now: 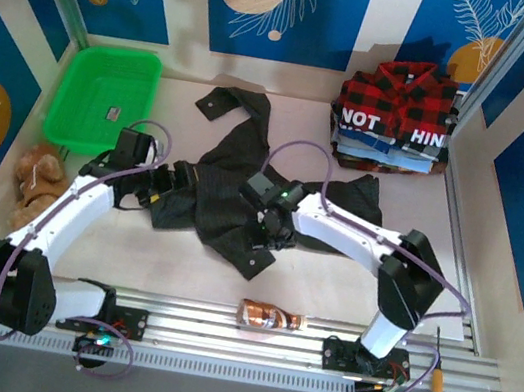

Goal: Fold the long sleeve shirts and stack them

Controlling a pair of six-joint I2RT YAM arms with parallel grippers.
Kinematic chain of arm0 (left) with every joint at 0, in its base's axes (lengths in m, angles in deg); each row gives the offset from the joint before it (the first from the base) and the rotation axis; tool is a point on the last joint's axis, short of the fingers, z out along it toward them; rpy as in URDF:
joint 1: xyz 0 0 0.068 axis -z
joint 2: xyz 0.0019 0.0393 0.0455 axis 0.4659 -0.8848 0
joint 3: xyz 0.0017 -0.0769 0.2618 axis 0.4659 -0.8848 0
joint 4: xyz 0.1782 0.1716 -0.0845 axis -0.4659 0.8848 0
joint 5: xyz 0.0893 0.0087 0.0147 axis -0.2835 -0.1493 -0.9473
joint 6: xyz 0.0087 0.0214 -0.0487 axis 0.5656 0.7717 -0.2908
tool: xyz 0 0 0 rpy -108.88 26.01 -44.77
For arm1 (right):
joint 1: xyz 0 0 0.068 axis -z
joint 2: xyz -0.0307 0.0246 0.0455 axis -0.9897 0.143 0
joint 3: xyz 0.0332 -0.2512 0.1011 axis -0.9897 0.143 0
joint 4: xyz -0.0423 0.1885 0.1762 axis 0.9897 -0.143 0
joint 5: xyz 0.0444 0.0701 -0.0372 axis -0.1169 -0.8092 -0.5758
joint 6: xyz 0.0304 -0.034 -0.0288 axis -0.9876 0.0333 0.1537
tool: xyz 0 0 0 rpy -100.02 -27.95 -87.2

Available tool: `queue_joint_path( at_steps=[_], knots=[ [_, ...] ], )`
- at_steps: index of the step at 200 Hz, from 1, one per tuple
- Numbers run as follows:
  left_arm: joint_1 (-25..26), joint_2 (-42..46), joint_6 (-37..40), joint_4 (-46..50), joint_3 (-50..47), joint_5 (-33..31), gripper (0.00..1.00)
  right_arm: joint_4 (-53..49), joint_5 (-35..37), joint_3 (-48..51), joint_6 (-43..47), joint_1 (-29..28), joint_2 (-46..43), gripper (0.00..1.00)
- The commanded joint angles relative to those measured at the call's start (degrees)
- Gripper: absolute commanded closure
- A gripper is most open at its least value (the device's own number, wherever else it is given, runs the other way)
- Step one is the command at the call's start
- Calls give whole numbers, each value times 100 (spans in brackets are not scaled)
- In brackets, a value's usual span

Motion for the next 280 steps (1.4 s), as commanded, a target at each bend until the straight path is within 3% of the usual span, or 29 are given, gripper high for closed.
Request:
queue_joint_path(
  at_steps=[1, 62, 120, 202, 280],
  knots=[
    [-55, -11, 384, 150, 204, -89, 3, 227, -548, 428, -1055, 36, 454, 37],
    [-36, 159, 220, 14, -152, 80, 3, 405, -32, 422, -1606, 180, 819, 39],
    [146, -34, -206, -12, -646, 72, 3, 518, -48, 424, -1684, 278, 849, 42],
    [164, -593, -759, -390, -983, -32, 7, 88, -132, 442, -1629, 91, 73, 40],
    [117, -1177, -823, -518, -799, -483, 20, 534, -92, 128, -1487, 594, 922, 41]
  ],
)
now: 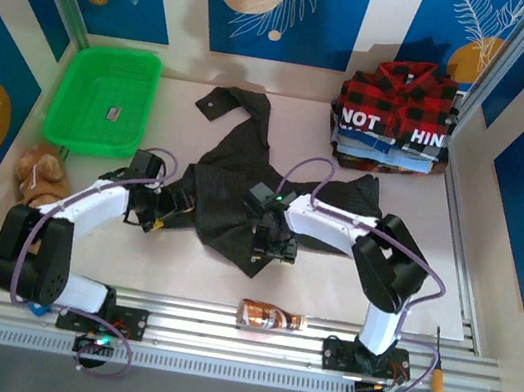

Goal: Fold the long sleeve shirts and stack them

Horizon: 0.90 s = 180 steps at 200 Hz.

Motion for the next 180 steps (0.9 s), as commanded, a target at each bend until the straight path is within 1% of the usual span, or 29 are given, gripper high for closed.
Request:
queue_joint_path(
  at_steps=[1, 39, 63, 93, 106, 127, 142, 148, 180],
  knots=[
    [-18, -167, -55, -89, 130, -261, 21, 127, 5, -220, 6, 146, 177, 41],
    [-83, -461, -22, -14, 166, -594, 26, 174, -77, -269, 56, 257, 492, 46],
    [-160, -654, 87, 297, 201, -848, 31, 24, -13, -310, 116, 232, 630, 53],
    [-368, -580, 213, 432, -10, -1064, 33, -115, 69, -318, 141, 85, 694, 67],
    [-466, -602, 284, 457, -63, -1062, 34, -177, 117, -278, 151, 55, 687, 78],
    [-544, -532, 423, 529, -113, -1117, 33, -315, 221, -218, 229, 55, 462, 92],
    [-569, -398, 487, 511, -163, -1108, 33, -555, 392, -308, 406, 57, 133, 99],
    [-574, -345, 504, 517, -181, -1116, 32, -666, 450, -362, 484, 56, 1, 100],
    [-628, -205, 595, 612, -230, -1267, 31, -1442, 599, -946, 1287, 185, -787, 100]
  ],
)
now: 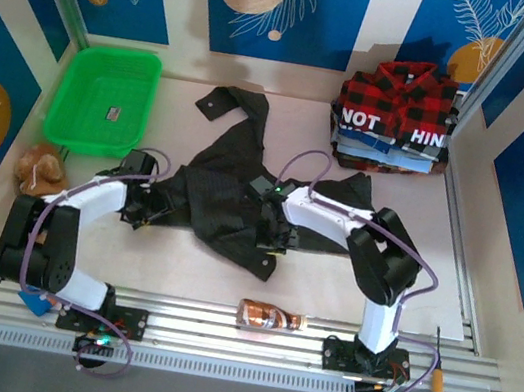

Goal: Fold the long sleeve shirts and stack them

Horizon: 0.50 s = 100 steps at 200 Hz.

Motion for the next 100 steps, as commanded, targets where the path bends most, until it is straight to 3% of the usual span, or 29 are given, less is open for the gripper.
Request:
queue_joint_path(
  at_steps=[1, 69, 100],
  knots=[
    [-131, 40, 199, 510, -199, -392, 31, -858, 248, -513, 635, 112, -752, 100],
    [-179, 317, 493, 685, -204, -686, 29, -1779, 211, -830, 1988, 1391, -1803, 100],
    [-180, 820, 372, 538, -283, -379, 23, -1720, 128, -749, 2263, 1957, -2096, 100]
  ],
)
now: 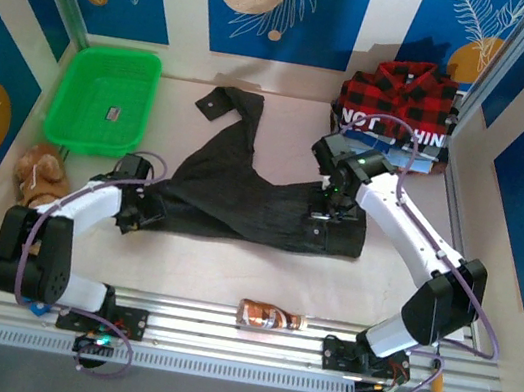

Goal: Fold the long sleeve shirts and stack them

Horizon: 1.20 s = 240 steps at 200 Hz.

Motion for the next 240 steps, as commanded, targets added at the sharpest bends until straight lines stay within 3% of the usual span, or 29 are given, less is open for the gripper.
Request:
queue_joint_path(
  at_steps=[1, 37, 78, 102, 143, 182, 240],
  knots=[
    [-88, 422, 1, 185, -88, 69, 23, -271, -27, 50, 462, 290, -279, 100],
    [-70, 1413, -521, 185, -156, 884, 19, 94, -99, 263, 737, 760, -326, 100],
    [-35, 2118, -895, 675, 314, 872, 19, 252, -287, 378, 967, 1067, -42, 100],
    [207, 1547, -806, 553, 1181, 932, 19, 325, -334, 515, 1098, 1236, 2, 100],
    [1162, 126, -913, -215, 2195, 1020, 20, 577, -516, 711, 1180, 1475, 157, 99],
    [1564, -804, -1066, -793, 2199, 782, 21, 601, -509, 731, 1266, 1576, 428, 97],
    [1586, -1743, -244, -867, 1953, 18, 22, 956, -263, 799, 1480, 1776, 1091, 91]
  ],
)
